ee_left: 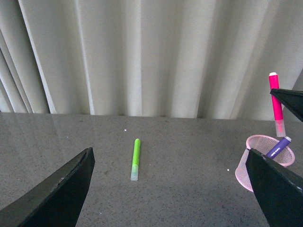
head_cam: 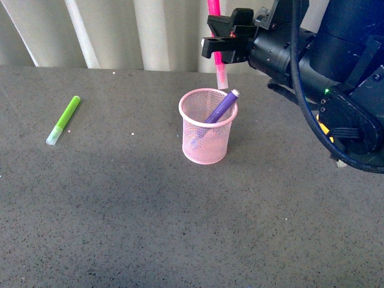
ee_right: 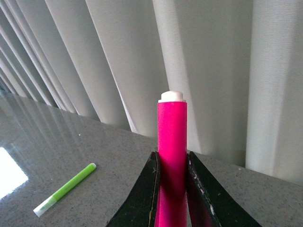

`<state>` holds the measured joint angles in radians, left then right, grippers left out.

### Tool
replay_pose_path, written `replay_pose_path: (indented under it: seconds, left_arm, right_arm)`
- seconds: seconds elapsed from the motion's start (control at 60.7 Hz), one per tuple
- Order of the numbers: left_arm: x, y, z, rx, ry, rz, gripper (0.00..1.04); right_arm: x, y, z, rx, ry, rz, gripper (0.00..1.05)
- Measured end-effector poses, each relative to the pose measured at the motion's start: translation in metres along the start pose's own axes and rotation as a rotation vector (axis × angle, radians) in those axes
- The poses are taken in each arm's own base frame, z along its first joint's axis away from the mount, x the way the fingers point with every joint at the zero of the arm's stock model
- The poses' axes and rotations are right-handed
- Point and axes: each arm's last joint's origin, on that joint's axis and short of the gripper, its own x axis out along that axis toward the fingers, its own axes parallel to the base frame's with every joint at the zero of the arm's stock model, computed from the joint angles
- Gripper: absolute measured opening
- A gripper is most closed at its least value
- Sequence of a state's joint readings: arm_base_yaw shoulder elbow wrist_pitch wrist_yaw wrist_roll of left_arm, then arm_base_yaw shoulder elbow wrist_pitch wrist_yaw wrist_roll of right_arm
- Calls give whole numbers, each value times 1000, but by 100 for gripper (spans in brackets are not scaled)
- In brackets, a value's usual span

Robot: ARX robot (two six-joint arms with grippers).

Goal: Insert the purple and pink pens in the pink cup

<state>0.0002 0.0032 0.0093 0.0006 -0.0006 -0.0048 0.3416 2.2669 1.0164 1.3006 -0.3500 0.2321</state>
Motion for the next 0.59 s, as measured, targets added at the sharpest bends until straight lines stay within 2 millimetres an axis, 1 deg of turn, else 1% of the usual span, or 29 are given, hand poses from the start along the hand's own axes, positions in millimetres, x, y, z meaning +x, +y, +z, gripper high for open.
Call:
replay_pose_path:
  seconds: [0.115, 0.264, 0.412, 0.593]
  left_arm:
    - [0, 0, 0, 0, 0, 0, 98]
    - [0, 0, 0, 0, 0, 0, 98]
    - [0, 0, 0, 0, 0, 0, 98]
    - [0, 0, 0, 0, 0, 0, 98]
  right_arm:
    - [9, 6, -1, 9, -10, 29, 11]
    - [11, 10, -7, 17, -9, 54, 11]
    - [9, 4, -15, 37, 3, 42, 11]
    - [7, -3, -15, 52, 0, 25, 11]
